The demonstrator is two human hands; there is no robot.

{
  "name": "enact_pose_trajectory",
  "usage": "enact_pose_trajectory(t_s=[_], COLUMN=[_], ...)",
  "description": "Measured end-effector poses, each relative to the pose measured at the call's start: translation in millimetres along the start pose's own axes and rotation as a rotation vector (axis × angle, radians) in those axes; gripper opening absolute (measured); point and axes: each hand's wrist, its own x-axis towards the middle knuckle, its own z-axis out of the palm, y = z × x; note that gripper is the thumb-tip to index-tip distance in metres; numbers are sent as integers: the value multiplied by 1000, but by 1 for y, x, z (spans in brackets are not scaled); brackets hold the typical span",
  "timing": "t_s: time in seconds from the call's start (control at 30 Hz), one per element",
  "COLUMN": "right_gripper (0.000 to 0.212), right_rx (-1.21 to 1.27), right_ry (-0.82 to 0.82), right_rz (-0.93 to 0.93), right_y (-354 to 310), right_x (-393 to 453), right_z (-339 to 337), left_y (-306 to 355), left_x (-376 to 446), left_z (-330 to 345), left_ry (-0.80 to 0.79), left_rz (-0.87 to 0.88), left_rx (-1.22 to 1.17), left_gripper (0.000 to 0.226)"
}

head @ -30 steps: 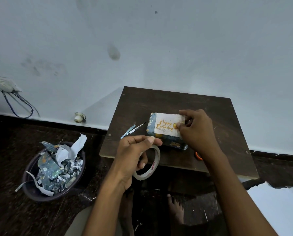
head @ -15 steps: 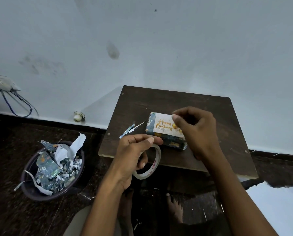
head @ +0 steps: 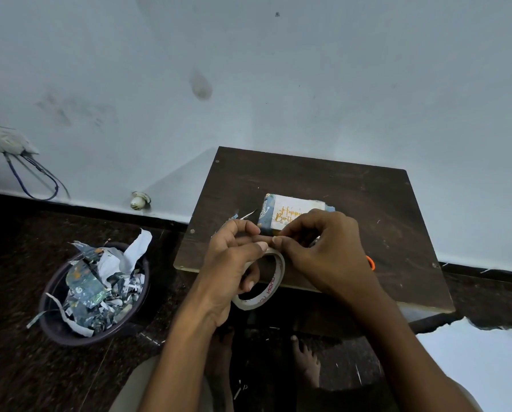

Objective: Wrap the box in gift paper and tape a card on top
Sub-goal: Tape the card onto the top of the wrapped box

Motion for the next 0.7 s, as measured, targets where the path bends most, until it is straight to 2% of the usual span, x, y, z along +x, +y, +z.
enact_pose_trajectory(t_s=[0.17, 0.33, 0.43, 0.5, 0.57, 0.7], right_gripper=[8, 11, 18, 19, 19, 11], right_rx=[10, 125, 264, 392, 516, 710], right_ry=[50, 88, 120, 137, 145, 200], right_rz=[52, 167, 244, 305, 354, 384], right_y=[-1, 2, 2, 1, -1, -4], right_x=[-1, 4, 6, 7, 7, 11], right_z=[2, 1, -2, -6, -7, -11], left_y=[-1, 4, 5, 7, 11, 24], left_x=[0, -4, -7, -7, -6, -6], left_z=[0, -3, -8, -14, -20, -30], left_ry=[-13, -112, -105, -66, -90, -140], left_rz=[17, 93, 150, 185, 241, 465], left_rx=[31, 49, 194, 288, 286, 334], left_gripper=[12, 20, 34, 30, 17, 30])
